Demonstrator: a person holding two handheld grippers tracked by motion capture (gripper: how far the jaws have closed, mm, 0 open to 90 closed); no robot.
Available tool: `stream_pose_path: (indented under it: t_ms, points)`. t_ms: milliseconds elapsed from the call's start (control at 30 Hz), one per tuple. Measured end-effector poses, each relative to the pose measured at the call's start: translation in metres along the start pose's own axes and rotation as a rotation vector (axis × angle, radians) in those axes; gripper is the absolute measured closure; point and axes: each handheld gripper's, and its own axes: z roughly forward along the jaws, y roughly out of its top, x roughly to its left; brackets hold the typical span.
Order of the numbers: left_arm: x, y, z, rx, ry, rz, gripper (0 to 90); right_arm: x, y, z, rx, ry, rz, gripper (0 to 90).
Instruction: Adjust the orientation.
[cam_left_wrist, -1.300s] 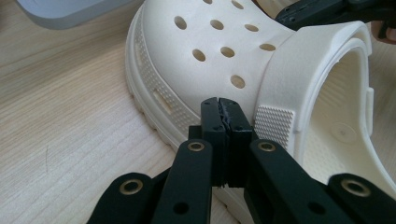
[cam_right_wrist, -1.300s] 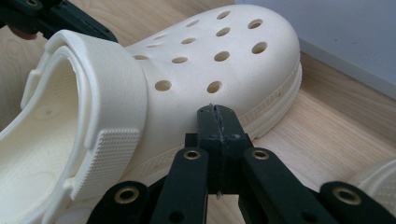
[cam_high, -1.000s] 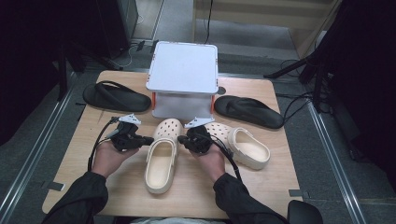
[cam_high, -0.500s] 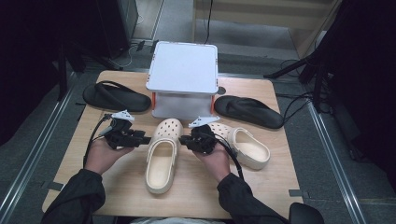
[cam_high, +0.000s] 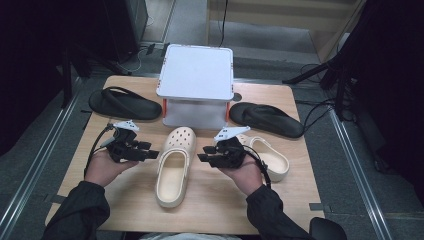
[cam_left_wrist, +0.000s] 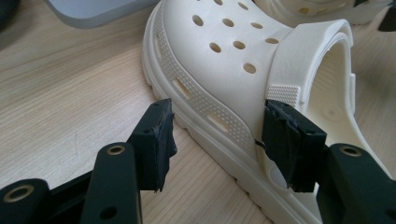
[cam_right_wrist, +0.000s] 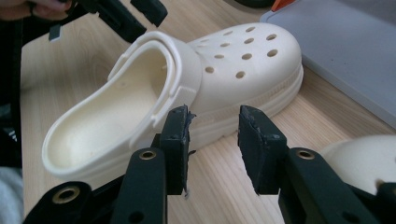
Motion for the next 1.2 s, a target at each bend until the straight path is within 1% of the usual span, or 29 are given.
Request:
stream_pose_path:
  t_ms: [100,133,200,233,300,333,367,400,467,500,600,700,733,767,833,933,1033,1067,1100,1133,1167,1200]
  points:
    - [0.000,-0.001,-0.003,-0.009,0.005,-0.001,43.2,-0.001,-0.005,-0.009,0.002,0.001,-0.006,64.0]
    - [-0.001,-0.001,-0.004,-0.012,0.006,0.000,43.2,-0.001,-0.005,-0.009,0.002,0.001,-0.006,64.0]
    - [-0.001,-0.001,-0.005,-0.013,0.013,0.010,42.6,-0.002,-0.008,-0.015,0.010,-0.010,-0.008,63.9]
    - [-0.001,0.000,-0.005,-0.013,0.019,0.018,42.2,-0.003,-0.012,-0.021,0.000,-0.016,-0.009,63.9]
    - [-0.002,0.000,-0.005,-0.015,0.021,0.023,41.9,-0.004,-0.014,-0.025,-0.005,-0.018,-0.001,63.8]
    - [-0.002,0.000,-0.005,-0.016,0.015,0.024,41.0,-0.005,-0.018,-0.031,-0.007,-0.028,0.002,63.5]
    - [-0.003,0.000,-0.005,-0.014,0.018,0.026,41.0,-0.005,-0.018,-0.031,-0.007,-0.028,0.002,63.5]
    - [-0.004,0.000,-0.005,-0.014,0.031,0.030,40.6,-0.005,-0.021,-0.034,-0.009,-0.032,0.002,63.4]
    - [-0.005,0.001,-0.006,-0.017,0.033,0.029,40.3,-0.006,-0.026,-0.041,-0.007,-0.041,0.006,63.4]
    - [-0.006,0.001,-0.006,-0.019,0.031,0.038,40.3,-0.007,-0.028,-0.044,-0.006,-0.045,0.002,63.4]
    - [-0.009,0.003,-0.006,-0.023,0.024,0.043,40.3,-0.009,-0.035,-0.053,-0.007,-0.057,0.004,63.4]
    - [-0.011,0.005,-0.004,-0.018,0.022,0.049,40.3,-0.013,-0.042,-0.061,-0.010,-0.074,0.004,63.2]
    - [-0.011,0.005,-0.004,-0.015,0.021,0.050,40.3,-0.014,-0.044,-0.064,-0.016,-0.082,-0.001,61.4]
    - [-0.011,0.006,-0.003,-0.010,0.028,0.051,40.2,-0.015,-0.046,-0.066,-0.017,-0.085,0.000,61.0]
    - [-0.011,0.007,-0.002,-0.006,0.035,0.049,40.5,-0.019,-0.050,-0.070,-0.010,-0.084,0.020,61.1]
    - [-0.010,0.008,-0.001,-0.015,0.024,0.045,40.7,-0.021,-0.055,-0.079,-0.014,-0.106,0.032,61.8]
    - [-0.009,0.009,0.001,-0.006,0.023,0.038,40.8,-0.025,-0.059,-0.087,-0.023,-0.128,0.049,62.7]
    - [-0.009,0.009,0.001,-0.002,0.024,0.044,40.8,-0.026,-0.060,-0.089,-0.023,-0.133,0.054,62.9]
    - [-0.009,0.010,0.002,-0.004,0.015,0.048,40.7,-0.029,-0.063,-0.093,-0.024,-0.146,0.065,63.2]
    - [-0.009,0.010,0.002,-0.004,0.015,0.048,40.7,-0.029,-0.063,-0.093,-0.024,-0.146,0.065,63.2]
    - [-0.009,0.010,0.002,-0.004,0.009,0.050,40.7,-0.030,-0.064,-0.096,-0.024,-0.152,0.076,63.2]
    - [-0.009,0.011,0.003,0.002,0.017,0.056,40.7,-0.031,-0.065,-0.098,-0.030,-0.157,0.081,63.1]
